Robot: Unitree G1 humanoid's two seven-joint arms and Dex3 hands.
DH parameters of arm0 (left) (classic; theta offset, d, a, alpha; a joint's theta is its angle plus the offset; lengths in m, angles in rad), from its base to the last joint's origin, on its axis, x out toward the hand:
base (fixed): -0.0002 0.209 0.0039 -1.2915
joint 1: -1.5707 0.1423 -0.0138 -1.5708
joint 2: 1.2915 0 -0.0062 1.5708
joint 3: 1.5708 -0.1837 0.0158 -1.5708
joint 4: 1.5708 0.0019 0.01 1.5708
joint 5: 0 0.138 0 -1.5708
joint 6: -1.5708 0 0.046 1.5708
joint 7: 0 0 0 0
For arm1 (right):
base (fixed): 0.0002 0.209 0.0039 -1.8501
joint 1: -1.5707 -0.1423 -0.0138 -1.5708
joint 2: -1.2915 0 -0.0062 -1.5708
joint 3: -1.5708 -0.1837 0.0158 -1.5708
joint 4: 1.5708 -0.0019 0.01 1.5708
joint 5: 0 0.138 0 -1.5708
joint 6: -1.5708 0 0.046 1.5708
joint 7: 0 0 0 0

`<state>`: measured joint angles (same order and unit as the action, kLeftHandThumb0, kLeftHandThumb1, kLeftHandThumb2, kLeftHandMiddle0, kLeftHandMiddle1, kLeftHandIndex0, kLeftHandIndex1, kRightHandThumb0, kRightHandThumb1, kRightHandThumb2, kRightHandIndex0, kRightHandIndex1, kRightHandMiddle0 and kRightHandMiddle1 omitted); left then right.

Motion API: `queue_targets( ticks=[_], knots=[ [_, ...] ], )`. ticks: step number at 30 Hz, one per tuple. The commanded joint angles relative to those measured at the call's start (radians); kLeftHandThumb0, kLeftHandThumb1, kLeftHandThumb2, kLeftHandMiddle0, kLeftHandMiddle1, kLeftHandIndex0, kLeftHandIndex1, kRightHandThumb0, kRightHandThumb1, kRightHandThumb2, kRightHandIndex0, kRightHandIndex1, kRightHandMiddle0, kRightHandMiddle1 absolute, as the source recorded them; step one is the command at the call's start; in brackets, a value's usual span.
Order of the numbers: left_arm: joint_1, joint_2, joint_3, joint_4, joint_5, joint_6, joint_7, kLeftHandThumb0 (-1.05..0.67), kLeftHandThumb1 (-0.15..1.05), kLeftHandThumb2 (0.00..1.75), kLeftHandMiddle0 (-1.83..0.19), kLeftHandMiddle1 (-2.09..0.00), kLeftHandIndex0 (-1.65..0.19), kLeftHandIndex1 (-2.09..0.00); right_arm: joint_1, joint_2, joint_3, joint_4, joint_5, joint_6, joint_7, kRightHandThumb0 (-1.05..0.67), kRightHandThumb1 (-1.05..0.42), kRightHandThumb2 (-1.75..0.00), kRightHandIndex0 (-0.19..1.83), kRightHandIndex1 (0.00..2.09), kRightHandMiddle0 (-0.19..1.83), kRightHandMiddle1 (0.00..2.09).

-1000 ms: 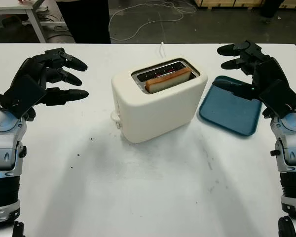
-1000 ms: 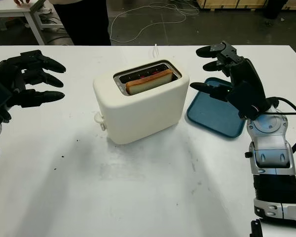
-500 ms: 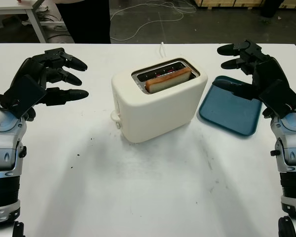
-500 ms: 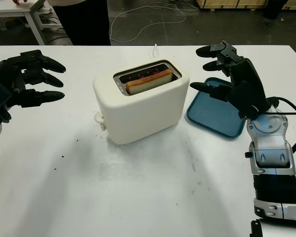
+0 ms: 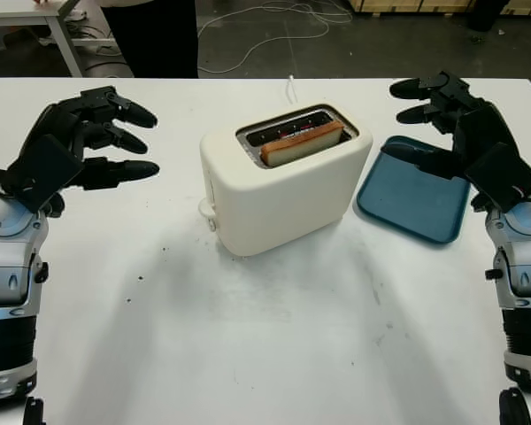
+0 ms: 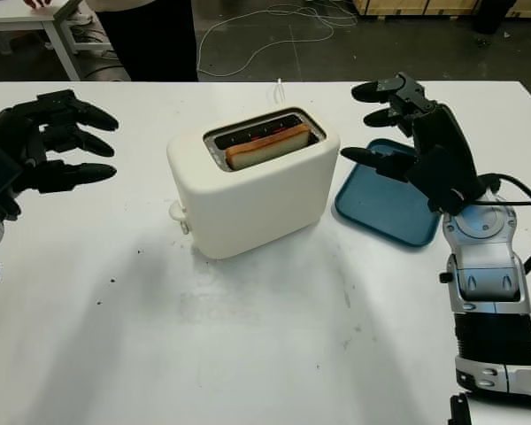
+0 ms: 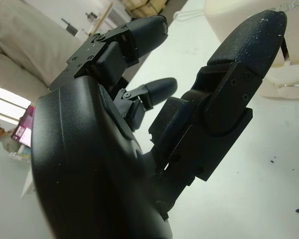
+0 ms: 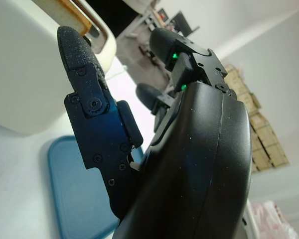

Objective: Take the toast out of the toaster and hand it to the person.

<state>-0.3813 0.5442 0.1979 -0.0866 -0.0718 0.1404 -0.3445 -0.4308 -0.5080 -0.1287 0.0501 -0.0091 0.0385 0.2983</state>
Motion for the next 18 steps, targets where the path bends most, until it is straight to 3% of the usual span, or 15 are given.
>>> queue_targets(
  ticks=[1,18],
  knots=[
    [0.011,-0.004,0.006,0.001,-0.002,-0.016,0.003,-1.05,0.63,0.00,-0.58,-1.09,-0.58,-0.96,0.006,0.007,0.000,-0.009,0.001,0.003,-0.002,-0.64,-0.78,0.00,0.07,1.20,0.16,0.86],
    [0.002,-0.003,0.002,-0.007,-0.006,0.004,0.000,-1.05,0.61,0.00,-0.58,-1.08,-0.57,-0.96,-0.002,0.005,0.003,-0.002,0.000,-0.008,0.002,-0.63,-0.78,0.00,0.06,1.20,0.18,0.86]
  ],
)
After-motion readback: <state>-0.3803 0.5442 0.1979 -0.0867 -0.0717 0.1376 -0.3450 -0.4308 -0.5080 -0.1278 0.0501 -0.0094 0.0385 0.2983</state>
